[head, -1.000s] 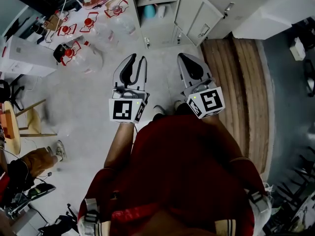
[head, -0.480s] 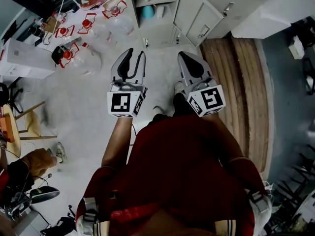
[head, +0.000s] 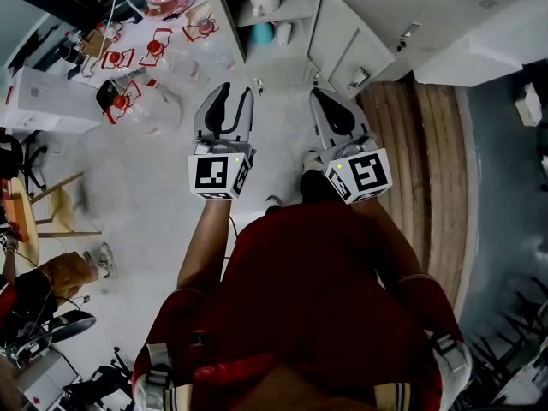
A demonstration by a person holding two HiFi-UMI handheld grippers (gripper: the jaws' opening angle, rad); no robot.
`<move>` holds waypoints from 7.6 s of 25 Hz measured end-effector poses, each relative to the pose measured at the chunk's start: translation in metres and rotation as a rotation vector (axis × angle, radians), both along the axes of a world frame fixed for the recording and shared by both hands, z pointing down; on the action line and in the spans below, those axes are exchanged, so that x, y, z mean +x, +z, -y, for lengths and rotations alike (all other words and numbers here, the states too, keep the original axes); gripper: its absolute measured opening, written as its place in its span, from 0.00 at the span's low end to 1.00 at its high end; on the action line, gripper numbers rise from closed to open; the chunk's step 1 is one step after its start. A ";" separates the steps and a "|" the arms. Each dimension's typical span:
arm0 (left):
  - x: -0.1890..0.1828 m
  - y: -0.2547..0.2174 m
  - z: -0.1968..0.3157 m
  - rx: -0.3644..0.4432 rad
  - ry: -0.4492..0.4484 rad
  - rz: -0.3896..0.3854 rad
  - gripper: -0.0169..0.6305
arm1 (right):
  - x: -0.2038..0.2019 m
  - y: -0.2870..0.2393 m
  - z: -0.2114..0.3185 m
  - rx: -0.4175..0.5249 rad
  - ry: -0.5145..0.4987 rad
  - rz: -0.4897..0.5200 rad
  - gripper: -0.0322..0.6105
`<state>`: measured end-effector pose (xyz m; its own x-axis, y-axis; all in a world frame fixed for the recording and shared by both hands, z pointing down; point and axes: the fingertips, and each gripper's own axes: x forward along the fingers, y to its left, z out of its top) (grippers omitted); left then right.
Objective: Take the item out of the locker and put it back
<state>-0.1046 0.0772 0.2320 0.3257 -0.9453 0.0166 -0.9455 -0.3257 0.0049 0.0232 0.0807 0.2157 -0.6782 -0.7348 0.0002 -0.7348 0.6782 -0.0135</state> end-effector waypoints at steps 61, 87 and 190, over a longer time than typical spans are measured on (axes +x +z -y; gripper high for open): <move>-0.010 0.150 0.303 -0.242 -0.109 0.101 0.26 | -0.004 0.088 0.209 -0.182 -0.009 -0.033 0.05; -0.013 0.208 0.360 -0.308 -0.142 0.113 0.26 | 0.007 0.114 0.222 -0.233 0.036 -0.034 0.05; 0.013 0.202 0.175 -0.166 -0.046 0.069 0.10 | -0.013 0.174 0.190 -0.247 -0.011 -0.057 0.05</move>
<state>-0.0914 -0.0977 0.4341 0.2744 -0.9417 0.1947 -0.9594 -0.2817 -0.0106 0.0099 -0.1089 0.3897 -0.6797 -0.7005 0.2172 -0.7319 0.6671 -0.1390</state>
